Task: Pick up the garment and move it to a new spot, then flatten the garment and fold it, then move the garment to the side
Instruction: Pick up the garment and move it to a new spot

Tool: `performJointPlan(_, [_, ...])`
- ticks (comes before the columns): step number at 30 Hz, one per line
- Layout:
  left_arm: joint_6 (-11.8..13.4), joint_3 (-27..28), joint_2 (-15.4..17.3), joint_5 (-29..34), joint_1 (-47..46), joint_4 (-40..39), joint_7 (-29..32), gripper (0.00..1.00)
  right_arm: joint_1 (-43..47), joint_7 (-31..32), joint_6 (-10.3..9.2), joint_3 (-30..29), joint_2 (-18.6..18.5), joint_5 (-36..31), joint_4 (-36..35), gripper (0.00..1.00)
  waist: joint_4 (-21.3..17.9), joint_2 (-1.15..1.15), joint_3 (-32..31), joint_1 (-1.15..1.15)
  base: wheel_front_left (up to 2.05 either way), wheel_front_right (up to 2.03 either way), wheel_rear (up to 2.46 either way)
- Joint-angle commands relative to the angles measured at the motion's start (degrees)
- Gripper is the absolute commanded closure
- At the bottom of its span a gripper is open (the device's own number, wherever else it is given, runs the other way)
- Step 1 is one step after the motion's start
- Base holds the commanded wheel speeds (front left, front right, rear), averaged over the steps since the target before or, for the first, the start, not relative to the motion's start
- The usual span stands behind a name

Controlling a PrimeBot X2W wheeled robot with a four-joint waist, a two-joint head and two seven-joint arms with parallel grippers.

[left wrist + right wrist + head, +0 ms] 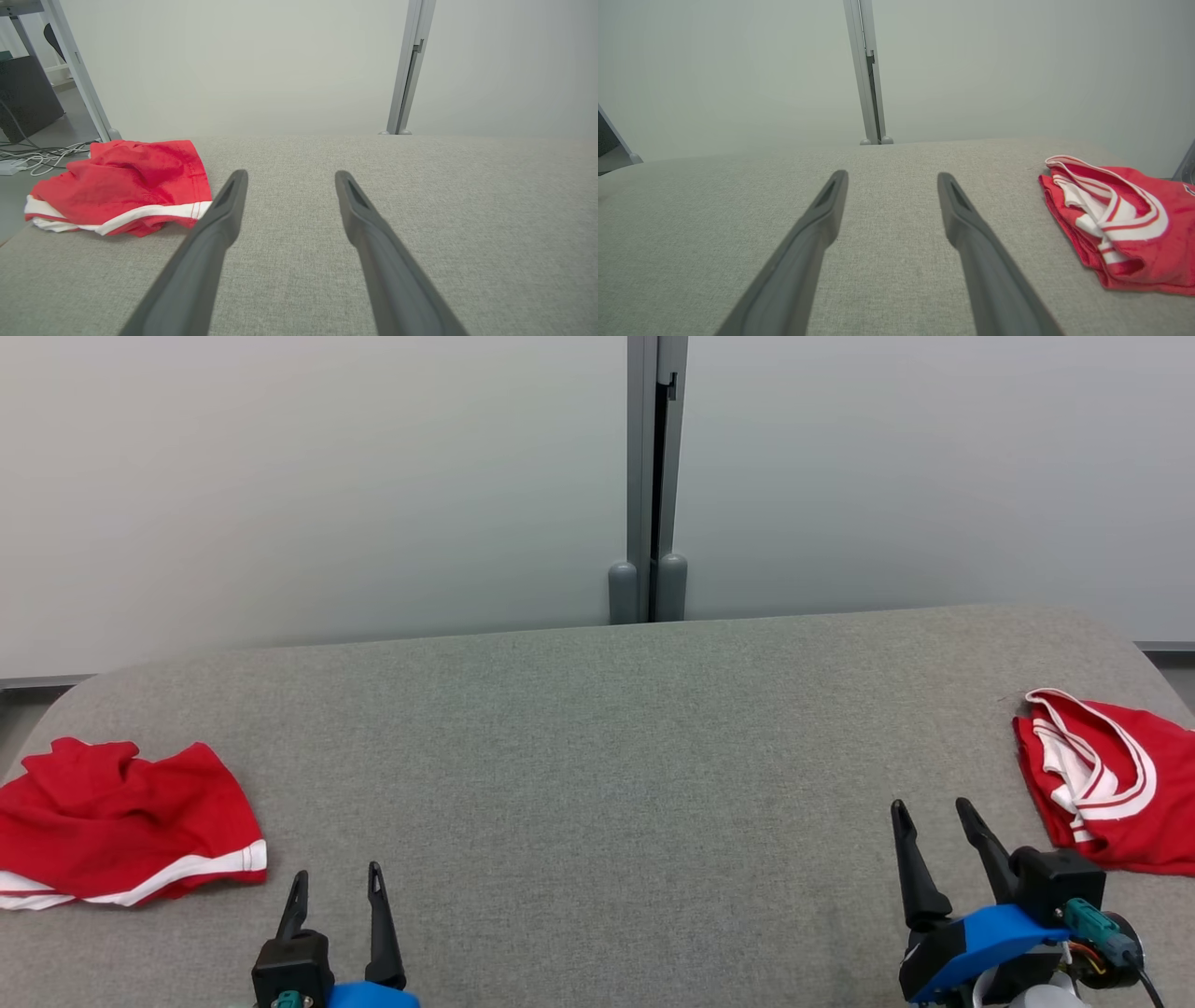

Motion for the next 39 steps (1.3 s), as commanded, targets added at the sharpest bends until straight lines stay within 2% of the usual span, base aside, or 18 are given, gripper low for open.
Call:
performJointPlan(1, [-0.24, -0.28, -0.01, -0.27, 0.42, -0.24, -0.15, 0.0, -0.22, -0.23, -0.02, -0.19, -0.11, 0.54, -0.43, 0.0, 0.15, 0.0, 0.06, 0.0, 0.0, 0.0, 0.0])
performJointPlan(7, [-0.49, -0.43, 0.0, 0.03, -0.32, 0.09, -0.15, 0.0, 0.11, -0.22, -0.02, -0.61, -0.11, 0.92, -0.73, 0.0, 1.59, 0.0, 0.72, 0.0, 0.0, 0.0, 0.0])
performJointPlan(12, [-0.4, -0.52, 0.0, 0.3, -0.9, 0.46, -0.15, 0.0, 0.14, -0.23, -0.01, -0.3, -0.1, 1.29, -0.7, 0.0, 4.97, 0.0, 1.53, 0.0, 0.0, 0.0, 0.0])
performJointPlan(30, [-1.14, 3.14, -0.01, 2.13, 0.9, 0.6, -0.14, 0.0, 2.11, -0.23, -0.01, 2.18, -0.14, 3.63, -1.22, 0.0, 26.3, 0.0, 2.97, 0.0, 0.0, 0.0, 0.0])
performJointPlan(35, [-1.18, 4.4, -0.04, 2.07, 1.38, 0.28, -0.15, 0.0, 2.07, -0.23, -0.01, 3.31, -0.14, 3.99, -1.28, 0.0, 30.48, 0.0, 3.07, 0.0, 0.0, 0.0, 0.0])
performJointPlan(39, [-0.73, 5.81, -0.03, 1.0, 1.95, -0.93, -0.15, 0.0, 0.43, -0.23, -0.01, 5.27, -0.15, 3.7, -1.25, 0.0, 31.5, 0.0, 4.35, 0.0, 0.0, 0.0, 0.0])
